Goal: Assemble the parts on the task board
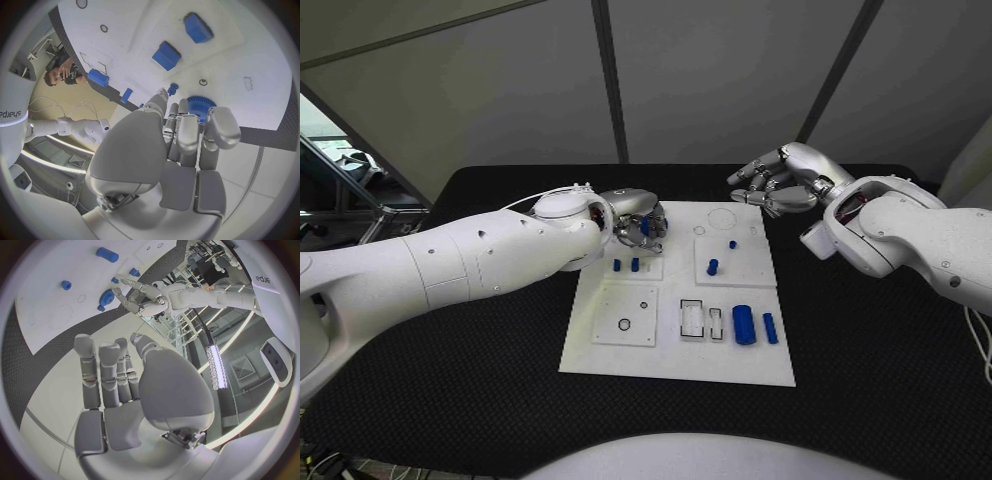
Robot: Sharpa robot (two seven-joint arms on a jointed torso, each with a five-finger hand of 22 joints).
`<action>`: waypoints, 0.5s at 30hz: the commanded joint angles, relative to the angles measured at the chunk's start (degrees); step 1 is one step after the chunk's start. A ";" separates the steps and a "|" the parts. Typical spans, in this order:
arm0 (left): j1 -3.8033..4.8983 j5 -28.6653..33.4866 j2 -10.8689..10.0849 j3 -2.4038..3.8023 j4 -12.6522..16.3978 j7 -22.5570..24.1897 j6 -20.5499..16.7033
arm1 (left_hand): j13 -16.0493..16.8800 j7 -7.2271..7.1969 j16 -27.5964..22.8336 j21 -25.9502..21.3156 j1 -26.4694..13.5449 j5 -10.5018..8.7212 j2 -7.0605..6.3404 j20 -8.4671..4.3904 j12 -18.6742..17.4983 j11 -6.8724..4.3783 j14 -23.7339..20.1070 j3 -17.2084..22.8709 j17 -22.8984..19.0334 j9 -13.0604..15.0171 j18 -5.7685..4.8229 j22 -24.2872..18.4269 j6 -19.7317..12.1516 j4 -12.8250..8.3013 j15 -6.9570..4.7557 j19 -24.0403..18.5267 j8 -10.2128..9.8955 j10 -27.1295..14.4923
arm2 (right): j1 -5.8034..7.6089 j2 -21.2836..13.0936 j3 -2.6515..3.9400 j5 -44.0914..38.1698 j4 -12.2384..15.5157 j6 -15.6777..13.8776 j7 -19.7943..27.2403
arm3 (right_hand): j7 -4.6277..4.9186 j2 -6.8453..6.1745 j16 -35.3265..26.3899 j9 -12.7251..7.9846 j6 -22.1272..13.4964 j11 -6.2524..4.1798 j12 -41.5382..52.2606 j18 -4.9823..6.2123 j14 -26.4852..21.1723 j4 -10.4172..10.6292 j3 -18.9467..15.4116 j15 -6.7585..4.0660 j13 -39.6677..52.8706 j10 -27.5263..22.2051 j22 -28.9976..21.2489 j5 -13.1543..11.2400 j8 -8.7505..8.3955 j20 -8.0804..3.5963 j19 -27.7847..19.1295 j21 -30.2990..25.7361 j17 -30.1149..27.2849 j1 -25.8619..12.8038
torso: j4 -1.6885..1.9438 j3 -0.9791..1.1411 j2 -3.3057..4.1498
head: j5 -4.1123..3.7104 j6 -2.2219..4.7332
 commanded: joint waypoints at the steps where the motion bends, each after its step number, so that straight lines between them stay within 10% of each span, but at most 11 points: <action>1: 0.04 -2.73 0.62 -0.01 -0.64 0.12 1.40 | -0.28 0.07 0.58 0.81 0.05 0.25 -0.68 0.04 -0.42 0.07 0.84 0.77 0.30 -0.21 0.15 0.64 0.55 0.05 -0.08 0.52 -0.24 0.55 | 0.11 0.13 0.04 0.38 0.04 -0.11 0.66 | 0.26 0.03 -0.35 -0.05 0.16 -0.02 -0.12 0.75 0.48 0.05 0.11 -0.02 -0.04 -0.19 -0.03 -0.11 -0.25 0.09 0.50 -0.15 0.02 -0.23 | 0.03 0.02 -0.05 | -0.08 -0.08; 15: -0.10 -3.08 2.30 -0.09 -2.48 -0.64 3.51 | -1.43 0.10 1.76 2.45 0.40 0.27 -0.90 -0.04 -1.21 -0.02 1.15 3.43 0.61 -1.03 -0.11 2.13 1.70 -0.28 -0.19 0.88 -0.67 1.85 | 0.12 0.22 0.04 0.38 0.11 -0.06 0.62 | 0.25 0.10 -0.28 -0.04 0.19 -0.04 -0.04 0.74 0.56 -0.07 0.26 -0.05 -0.03 -0.16 0.03 0.05 -0.24 0.07 0.60 -0.14 0.21 -0.02 | 0.05 0.02 -0.04 | -0.50 -0.25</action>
